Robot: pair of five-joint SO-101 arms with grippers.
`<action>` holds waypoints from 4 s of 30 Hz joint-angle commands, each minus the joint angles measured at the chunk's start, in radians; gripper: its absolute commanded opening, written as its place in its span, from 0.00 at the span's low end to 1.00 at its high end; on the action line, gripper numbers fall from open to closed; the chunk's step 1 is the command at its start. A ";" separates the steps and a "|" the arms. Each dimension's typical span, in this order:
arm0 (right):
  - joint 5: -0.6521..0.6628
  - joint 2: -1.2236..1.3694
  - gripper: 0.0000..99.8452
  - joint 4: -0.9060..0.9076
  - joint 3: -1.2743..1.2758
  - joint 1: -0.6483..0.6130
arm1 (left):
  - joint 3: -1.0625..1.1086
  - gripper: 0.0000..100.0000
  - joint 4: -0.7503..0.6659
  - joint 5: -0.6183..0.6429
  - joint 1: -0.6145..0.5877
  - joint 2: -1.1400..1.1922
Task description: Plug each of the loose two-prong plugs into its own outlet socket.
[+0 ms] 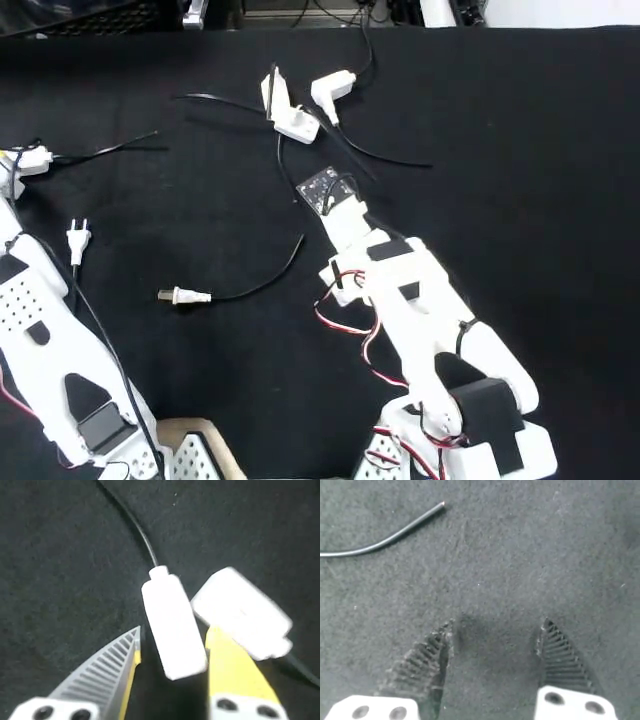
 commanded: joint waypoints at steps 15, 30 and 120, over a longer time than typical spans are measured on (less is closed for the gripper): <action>0.012 -0.038 0.26 -0.012 -0.002 -0.014 | -0.483 0.03 0.258 -0.020 0.013 -0.009; 0.002 -0.047 0.26 -0.017 -0.002 0.063 | -0.278 0.03 0.559 -0.198 0.278 -0.232; -0.087 -0.038 0.26 -0.052 -0.021 0.129 | 1.753 0.31 -0.158 0.032 1.125 -1.312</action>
